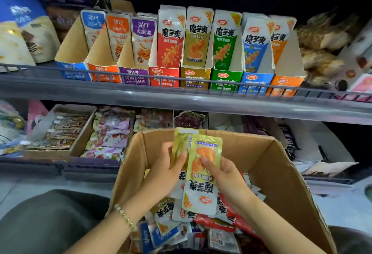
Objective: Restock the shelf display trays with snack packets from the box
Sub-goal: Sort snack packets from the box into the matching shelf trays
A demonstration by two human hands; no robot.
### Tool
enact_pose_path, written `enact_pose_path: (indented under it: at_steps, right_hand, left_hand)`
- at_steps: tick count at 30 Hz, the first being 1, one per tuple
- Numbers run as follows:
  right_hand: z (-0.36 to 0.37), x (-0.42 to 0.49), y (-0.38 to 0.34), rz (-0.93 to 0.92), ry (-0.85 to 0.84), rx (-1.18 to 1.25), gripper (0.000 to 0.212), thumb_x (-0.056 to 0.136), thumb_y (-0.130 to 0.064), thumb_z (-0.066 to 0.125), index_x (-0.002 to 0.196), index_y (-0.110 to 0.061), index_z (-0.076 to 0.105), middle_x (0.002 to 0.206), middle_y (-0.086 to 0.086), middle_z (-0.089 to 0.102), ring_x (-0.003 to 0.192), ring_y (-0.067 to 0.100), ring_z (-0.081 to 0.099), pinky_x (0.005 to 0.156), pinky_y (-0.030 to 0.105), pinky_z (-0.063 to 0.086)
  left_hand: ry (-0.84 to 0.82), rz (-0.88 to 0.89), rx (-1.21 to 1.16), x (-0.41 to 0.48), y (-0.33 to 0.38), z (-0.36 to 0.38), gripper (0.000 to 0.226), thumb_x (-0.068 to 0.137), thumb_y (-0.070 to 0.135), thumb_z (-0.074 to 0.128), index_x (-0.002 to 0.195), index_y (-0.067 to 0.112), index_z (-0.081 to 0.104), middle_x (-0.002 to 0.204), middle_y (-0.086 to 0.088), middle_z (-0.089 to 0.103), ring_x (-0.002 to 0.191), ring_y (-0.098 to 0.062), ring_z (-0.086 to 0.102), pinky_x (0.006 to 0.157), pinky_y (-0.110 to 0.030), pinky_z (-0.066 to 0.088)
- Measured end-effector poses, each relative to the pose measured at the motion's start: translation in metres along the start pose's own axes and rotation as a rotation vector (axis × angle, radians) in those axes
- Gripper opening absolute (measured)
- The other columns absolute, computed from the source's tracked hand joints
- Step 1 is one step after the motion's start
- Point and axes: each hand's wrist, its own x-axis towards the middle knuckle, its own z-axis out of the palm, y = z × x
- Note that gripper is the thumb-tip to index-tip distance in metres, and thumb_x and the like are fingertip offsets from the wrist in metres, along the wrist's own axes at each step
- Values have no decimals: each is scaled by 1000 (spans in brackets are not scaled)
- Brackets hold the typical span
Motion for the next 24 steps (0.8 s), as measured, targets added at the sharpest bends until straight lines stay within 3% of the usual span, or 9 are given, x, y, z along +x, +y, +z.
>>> enact_pose_path:
  at_steps: [3,6,8,9,11,14,17,21,24]
  right_hand:
    - [4,-3,-2,59,-100,44,29,96,-27,52,110,-6,65,103,10,74,98,26,70,91,37,55]
    - [7,-4,-3,25,-95,6,26,99,-27,48,113,-13,66,108,4,73,104,18,67,95,29,52]
    - [5,-3,-3,22,-35,56,27,97,-27,50,112,-11,66,106,8,73,103,22,68,99,39,49]
    - [3,-2,-3,31,5,88,28,95,-29,53,110,-10,67,104,10,73,101,25,69,100,44,48]
    - [-4,-1,-6,39,70,138,33,89,-34,59,108,-9,68,102,15,73,99,31,69,99,51,48]
    - [-12,1,-10,51,74,170,34,90,-31,59,113,-7,65,104,20,71,98,37,68,95,53,50]
    - [-13,3,-11,80,85,148,26,93,-32,58,108,-14,68,102,16,73,97,34,69,98,54,48]
    - [-4,-1,-6,122,-30,88,26,94,-29,57,108,-11,68,102,12,74,98,29,70,98,49,49]
    - [-5,-3,-9,29,44,-57,22,94,-30,57,94,-14,72,89,5,76,88,20,72,81,34,56]
  left_hand:
    - [-122,-187,-221,-5,9,0,45,78,62,52,115,38,45,101,18,64,80,13,62,65,-5,46]
    - [-119,-185,-271,-7,8,2,45,82,52,60,122,36,49,109,17,66,85,9,64,67,-7,47]
    - [-82,-242,-319,-6,9,0,48,89,54,50,132,35,44,128,14,56,109,0,58,88,-19,48]
    - [-55,-286,-333,-4,9,-4,58,90,56,46,142,31,37,142,10,45,127,-9,46,103,-29,39]
    - [-23,-373,-363,1,3,-8,73,87,58,49,148,24,27,154,6,26,142,-18,25,114,-39,21]
    - [20,-388,-511,4,3,-14,82,63,59,78,128,21,44,137,6,49,126,-16,44,106,-34,31]
    - [62,-387,-579,6,-3,-14,104,28,61,90,119,24,56,119,-1,66,111,-25,61,97,-49,47]
    - [44,-352,-529,1,-1,-9,74,47,57,84,110,25,62,108,3,72,103,-23,66,96,-48,49]
    - [20,-331,-307,-2,3,-9,66,78,71,51,130,29,49,127,16,48,124,-18,51,107,-38,35]
